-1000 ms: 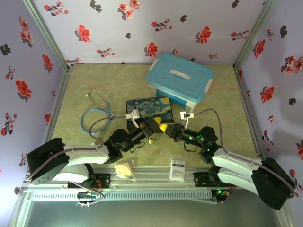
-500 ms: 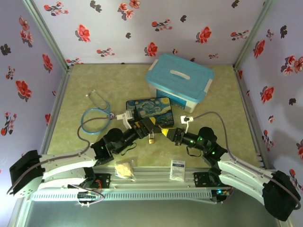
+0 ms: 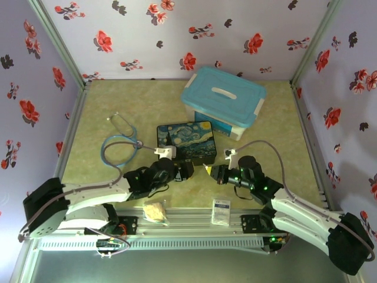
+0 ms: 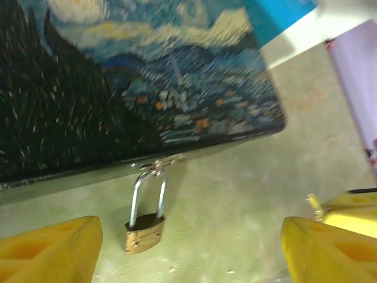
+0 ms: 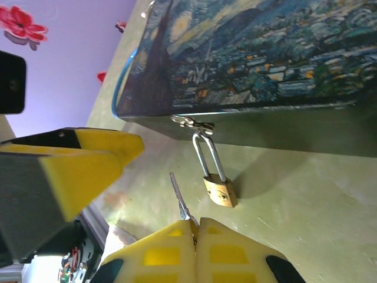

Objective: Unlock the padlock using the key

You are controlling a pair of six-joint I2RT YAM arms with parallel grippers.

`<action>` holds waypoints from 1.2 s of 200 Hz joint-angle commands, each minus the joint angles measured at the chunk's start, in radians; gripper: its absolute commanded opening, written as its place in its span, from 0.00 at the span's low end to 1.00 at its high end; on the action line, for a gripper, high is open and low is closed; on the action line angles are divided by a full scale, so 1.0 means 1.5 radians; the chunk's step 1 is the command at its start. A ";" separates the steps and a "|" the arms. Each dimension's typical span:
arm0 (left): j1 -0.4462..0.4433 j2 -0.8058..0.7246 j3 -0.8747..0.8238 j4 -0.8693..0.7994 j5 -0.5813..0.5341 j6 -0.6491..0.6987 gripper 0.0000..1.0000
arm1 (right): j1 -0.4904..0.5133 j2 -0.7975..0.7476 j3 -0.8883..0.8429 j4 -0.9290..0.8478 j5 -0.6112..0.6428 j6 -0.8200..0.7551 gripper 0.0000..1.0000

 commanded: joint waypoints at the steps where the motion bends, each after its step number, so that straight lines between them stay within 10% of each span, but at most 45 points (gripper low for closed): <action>1: 0.002 0.052 -0.008 0.049 0.019 0.028 0.80 | -0.002 -0.008 0.018 -0.021 0.018 -0.024 0.00; 240: -0.024 0.231 -0.029 0.248 -0.013 -0.031 0.31 | -0.002 -0.016 0.002 -0.071 0.052 -0.013 0.00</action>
